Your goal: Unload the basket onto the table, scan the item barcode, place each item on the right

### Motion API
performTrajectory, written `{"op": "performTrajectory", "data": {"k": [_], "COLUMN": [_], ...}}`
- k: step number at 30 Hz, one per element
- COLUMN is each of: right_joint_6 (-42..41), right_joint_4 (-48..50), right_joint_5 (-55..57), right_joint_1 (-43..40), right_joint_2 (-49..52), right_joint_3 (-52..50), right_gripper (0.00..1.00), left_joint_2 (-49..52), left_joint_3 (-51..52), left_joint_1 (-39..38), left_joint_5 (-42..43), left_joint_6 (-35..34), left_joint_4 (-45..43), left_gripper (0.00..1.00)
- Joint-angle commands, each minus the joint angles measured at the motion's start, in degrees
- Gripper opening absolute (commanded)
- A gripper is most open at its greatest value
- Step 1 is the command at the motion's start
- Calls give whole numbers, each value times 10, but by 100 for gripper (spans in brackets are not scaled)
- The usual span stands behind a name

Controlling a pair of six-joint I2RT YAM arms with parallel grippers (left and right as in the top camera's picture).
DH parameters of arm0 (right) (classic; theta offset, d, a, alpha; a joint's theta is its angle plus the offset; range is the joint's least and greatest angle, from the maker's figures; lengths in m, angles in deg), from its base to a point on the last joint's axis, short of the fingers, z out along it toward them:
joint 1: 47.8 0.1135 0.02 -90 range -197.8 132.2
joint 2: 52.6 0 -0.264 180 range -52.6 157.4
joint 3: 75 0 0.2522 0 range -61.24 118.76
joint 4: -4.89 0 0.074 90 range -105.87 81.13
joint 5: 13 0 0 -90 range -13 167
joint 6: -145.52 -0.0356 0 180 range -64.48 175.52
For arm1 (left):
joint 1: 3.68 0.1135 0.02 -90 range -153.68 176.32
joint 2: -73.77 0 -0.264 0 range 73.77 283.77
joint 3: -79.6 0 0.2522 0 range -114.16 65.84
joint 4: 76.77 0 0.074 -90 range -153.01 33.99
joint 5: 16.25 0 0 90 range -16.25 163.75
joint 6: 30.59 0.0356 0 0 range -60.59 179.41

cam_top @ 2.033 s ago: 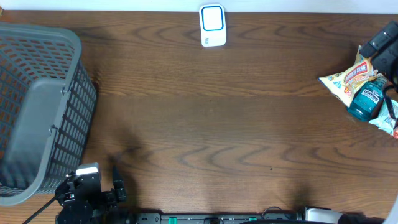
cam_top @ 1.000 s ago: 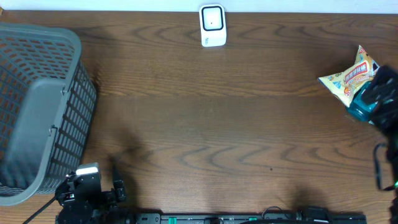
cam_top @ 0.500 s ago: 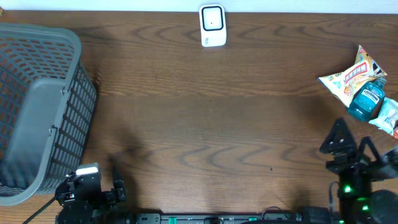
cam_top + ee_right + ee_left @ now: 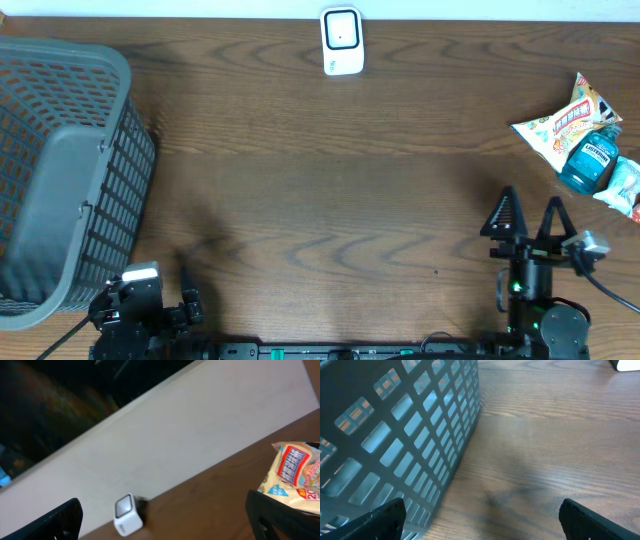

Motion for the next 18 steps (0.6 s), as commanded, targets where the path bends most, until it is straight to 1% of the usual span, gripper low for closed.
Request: {"op": "performTrajectory", "data": {"k": [1, 6, 8, 12, 16, 18], "right_joint_6": [30, 33, 49, 55, 98, 101], "right_joint_4": [10, 9, -18, -80, -81, -82], "right_joint_5": [13, 30, 32, 59, 53, 51], "right_joint_1": [2, 2, 2, 2, 3, 3], "right_joint_2": [-4, -4, -4, -4, -4, -4], "right_joint_3": [-30, -59, -63, -63, -63, -63], "right_gripper": [99, 99, 99, 99, 99, 99], "left_joint_2": [0, 0, 0, 0, 0, 0], "left_joint_3": [-2, -2, -2, -2, -2, -2], "left_joint_1": [2, 2, 2, 2, 2, 2], "left_joint_5": [-7, -8, -8, -8, -8, -8], "left_joint_6": [8, 8, 8, 8, 8, 8], "left_joint_4": [0, 0, 0, 0, 0, 0], "left_gripper": [98, 98, 98, 98, 98, 98]}}
